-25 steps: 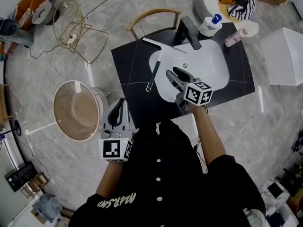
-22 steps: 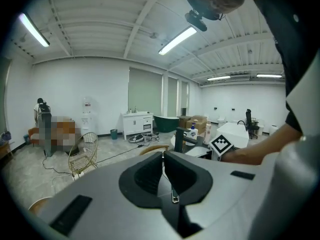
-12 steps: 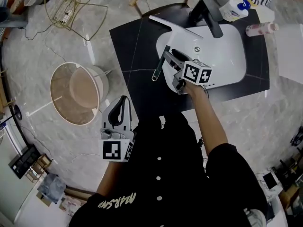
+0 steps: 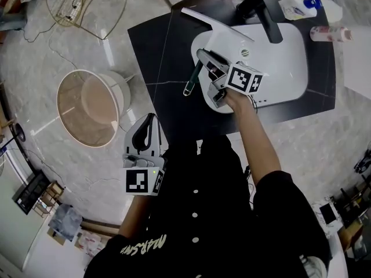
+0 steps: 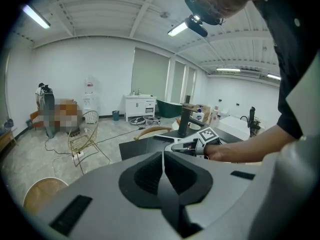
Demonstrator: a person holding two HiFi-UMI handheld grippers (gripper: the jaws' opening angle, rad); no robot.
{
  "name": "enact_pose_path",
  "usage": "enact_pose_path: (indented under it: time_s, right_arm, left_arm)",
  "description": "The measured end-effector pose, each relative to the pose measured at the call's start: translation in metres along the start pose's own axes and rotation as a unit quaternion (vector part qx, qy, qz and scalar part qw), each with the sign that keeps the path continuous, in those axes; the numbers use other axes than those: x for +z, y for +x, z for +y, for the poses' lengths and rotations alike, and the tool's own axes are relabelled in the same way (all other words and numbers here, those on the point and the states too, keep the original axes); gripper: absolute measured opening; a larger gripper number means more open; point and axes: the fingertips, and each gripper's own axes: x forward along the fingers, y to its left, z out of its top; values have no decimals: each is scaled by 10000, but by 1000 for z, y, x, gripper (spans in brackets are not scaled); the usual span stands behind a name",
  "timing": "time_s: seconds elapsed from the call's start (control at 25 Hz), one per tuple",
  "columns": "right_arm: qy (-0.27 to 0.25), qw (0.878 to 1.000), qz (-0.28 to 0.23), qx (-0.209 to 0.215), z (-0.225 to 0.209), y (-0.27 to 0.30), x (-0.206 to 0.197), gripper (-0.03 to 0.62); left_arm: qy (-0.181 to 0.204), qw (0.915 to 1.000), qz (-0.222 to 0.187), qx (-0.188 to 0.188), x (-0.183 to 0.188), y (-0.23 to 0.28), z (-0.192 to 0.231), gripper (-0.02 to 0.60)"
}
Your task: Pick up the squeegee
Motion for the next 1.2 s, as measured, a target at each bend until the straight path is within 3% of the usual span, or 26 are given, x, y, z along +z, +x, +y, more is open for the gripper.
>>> enact_pose_path:
  time_s: [0.32,0.56,0.76,0.92,1.2]
  right_arm:
    - [172,9991,202,329,19,-3,-8,95]
    - [-650,9964,307,459,62,-13,-6,92]
    - [-1683,9845,176,470,113,-29,7,91]
    - [-2688,9622,-255,367,159,-53,34,90]
    - [-4300,8980,-912,-206,234,-108,75,89]
  left_arm:
    - [41,10000,-66,-34,8,6,0,20]
    - [116,9995,-280,9,27,-2,0,20]
    - [192,9984,-536,23,51,-8,2,20]
    - [274,9956,-895,-37,78,-11,-1,20]
    - [431,9872,-1528,-138,137,-21,-7,20]
